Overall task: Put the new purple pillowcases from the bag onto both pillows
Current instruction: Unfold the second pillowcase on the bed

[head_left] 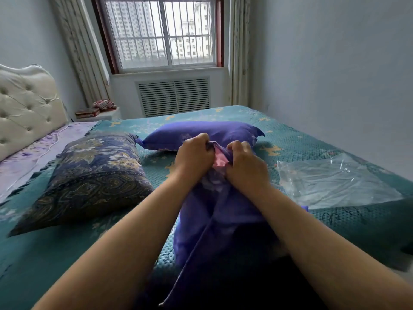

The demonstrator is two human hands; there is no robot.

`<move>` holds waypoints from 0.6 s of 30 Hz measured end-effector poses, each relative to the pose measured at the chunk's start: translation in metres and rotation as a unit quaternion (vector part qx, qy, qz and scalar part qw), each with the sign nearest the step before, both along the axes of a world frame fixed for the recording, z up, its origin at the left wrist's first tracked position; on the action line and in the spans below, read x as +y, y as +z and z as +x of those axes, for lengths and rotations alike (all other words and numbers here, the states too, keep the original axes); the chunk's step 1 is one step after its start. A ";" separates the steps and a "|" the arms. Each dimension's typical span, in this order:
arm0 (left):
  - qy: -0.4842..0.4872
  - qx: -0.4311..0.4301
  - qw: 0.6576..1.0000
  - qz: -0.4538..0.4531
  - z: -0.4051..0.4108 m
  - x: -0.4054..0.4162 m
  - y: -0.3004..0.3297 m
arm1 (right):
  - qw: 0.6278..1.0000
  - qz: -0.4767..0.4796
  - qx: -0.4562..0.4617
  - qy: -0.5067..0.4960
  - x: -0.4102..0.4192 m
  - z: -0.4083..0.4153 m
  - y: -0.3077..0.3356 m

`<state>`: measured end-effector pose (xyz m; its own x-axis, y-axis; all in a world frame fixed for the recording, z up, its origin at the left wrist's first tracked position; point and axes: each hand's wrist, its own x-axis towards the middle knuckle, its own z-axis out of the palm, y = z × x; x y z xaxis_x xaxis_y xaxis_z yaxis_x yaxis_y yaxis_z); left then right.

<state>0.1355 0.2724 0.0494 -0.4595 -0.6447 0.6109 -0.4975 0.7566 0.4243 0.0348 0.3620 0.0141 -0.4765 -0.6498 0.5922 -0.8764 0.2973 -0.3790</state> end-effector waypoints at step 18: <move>-0.219 -0.016 0.953 0.209 0.071 0.018 0.027 | 0.928 -0.046 -0.291 0.226 0.034 -0.011 0.094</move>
<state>0.2060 0.2905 0.0762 -0.7549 -0.5702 0.3241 -0.1908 0.6637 0.7232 0.0239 0.3962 0.1082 -0.4240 -0.8211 0.3821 -0.5422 -0.1078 -0.8333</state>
